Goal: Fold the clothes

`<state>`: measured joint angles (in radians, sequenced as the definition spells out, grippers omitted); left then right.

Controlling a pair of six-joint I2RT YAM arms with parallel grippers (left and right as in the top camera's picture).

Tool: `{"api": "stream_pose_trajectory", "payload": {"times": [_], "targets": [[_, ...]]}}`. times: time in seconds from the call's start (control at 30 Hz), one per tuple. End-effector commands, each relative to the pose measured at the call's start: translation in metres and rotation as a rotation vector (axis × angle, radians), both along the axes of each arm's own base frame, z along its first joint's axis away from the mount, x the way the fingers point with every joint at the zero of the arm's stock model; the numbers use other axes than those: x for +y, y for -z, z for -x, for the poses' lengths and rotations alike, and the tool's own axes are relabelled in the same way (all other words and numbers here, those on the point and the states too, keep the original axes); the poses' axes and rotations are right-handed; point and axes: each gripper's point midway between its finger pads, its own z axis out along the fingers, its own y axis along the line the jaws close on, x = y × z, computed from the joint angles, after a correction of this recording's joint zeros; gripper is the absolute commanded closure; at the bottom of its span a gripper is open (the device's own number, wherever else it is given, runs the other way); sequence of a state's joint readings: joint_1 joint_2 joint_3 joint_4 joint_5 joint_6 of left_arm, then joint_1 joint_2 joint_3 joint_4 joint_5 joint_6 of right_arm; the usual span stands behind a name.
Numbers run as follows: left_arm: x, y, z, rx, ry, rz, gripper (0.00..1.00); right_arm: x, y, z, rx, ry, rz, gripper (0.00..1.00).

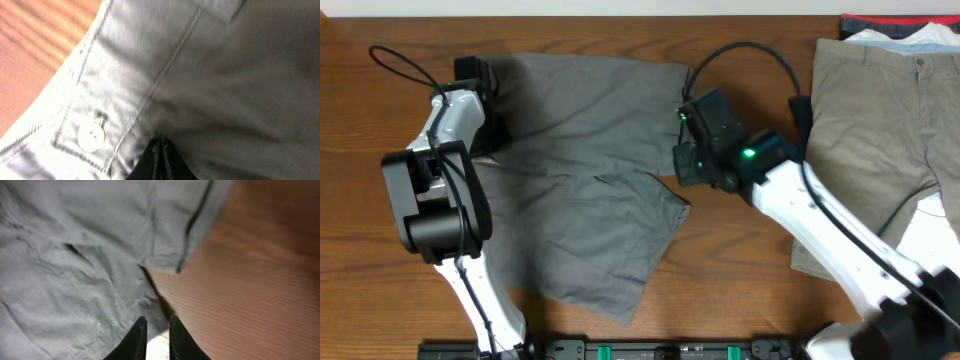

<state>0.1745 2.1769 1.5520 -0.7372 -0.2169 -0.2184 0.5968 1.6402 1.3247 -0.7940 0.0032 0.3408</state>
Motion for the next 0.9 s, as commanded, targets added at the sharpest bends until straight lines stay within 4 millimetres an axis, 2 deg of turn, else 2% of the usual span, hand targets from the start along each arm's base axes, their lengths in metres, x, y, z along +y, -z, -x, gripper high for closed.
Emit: {"api": "stream_pose_trajectory", "payload": {"times": [0.0,0.1,0.2,0.27,0.37,0.47,0.63,0.8,0.87], "targets": [[-0.011,0.004,0.024,0.063,-0.014,0.013,0.93,0.021,0.035,0.008,0.119,-0.156,-0.046,0.83],[-0.014,-0.033,0.016,-0.018,-0.002,0.001,0.78,0.034,0.067,0.021,0.210,-0.297,-0.056,0.80],[-0.016,-0.076,0.012,-0.114,0.003,-0.012,0.54,0.029,0.100,0.030,0.301,-0.312,-0.010,0.81],[-0.017,-0.099,0.011,-0.172,0.005,-0.015,0.47,0.024,0.117,0.034,0.351,-0.303,0.018,0.81],[-0.017,-0.135,0.012,-0.256,0.005,-0.027,0.37,0.007,0.142,0.043,0.435,-0.240,0.102,0.85],[-0.020,-0.160,0.017,-0.309,0.009,-0.023,0.34,-0.031,0.163,0.042,0.470,-0.082,0.279,0.89],[-0.033,-0.175,0.029,-0.322,0.031,0.041,0.34,-0.108,0.168,0.018,0.393,0.193,0.565,0.91],[-0.038,-0.169,0.044,-0.257,0.032,0.069,0.34,-0.159,0.168,-0.010,0.368,0.353,0.550,0.91],[-0.040,-0.166,0.051,-0.226,0.034,0.074,0.33,-0.173,0.169,-0.018,0.366,0.396,0.526,0.91]]}}
